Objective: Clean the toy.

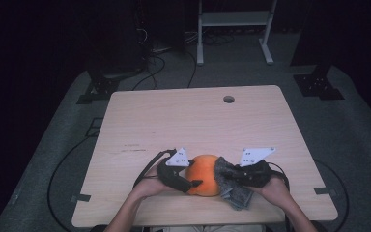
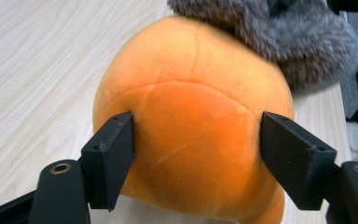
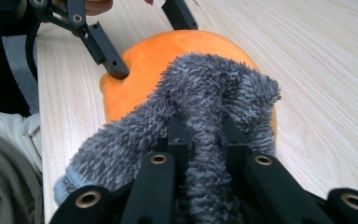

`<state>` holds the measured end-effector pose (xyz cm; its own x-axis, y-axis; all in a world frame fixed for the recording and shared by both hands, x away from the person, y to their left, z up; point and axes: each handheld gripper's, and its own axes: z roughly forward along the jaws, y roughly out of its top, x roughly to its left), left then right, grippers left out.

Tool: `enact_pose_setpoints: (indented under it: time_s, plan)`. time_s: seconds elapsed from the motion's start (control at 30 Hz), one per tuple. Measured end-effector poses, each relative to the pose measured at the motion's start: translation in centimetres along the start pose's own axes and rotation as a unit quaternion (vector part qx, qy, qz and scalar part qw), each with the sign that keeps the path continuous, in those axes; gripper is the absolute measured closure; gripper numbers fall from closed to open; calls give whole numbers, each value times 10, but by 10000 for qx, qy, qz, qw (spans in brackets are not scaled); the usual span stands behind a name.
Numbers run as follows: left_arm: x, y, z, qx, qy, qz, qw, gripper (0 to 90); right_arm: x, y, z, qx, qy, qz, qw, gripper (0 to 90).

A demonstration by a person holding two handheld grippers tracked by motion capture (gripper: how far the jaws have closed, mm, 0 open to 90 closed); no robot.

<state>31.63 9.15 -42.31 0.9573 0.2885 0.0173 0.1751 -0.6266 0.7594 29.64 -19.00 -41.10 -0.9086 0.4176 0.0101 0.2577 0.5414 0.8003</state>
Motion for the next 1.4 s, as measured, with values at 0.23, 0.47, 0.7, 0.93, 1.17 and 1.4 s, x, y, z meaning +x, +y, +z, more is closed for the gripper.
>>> enact_pose_setpoints:
  time_s: [0.23, 0.47, 0.7, 0.93, 1.17, 1.4]
  plan:
    - [5, 3, -4, -5, -170, -157, 9997, 188, 5, 13, 6, -224, 30, -31, 9997, 786]
    - [8, 8, 12, 188, -162, -576, 9980, 24, 12, 8, 9, -91, 354, -152, 9992, 782]
    - [-10, 13, 1, -480, 724, 481, 9951, 348, 7, 10, -4, -376, 165, -121, 9991, 783]
    - [-24, 15, 11, -507, 1069, 1181, 9859, 265, -3, 8, -2, -477, -243, 39, 9986, 781]
    - [-2, 12, 6, -622, 557, -114, 9964, 96, 9, 7, 10, -361, -113, -166, 9991, 784]
    - [2, 1, 8, -452, 496, -112, 9977, 221, 2, -1, 9, -219, -122, -39, 9997, 786]
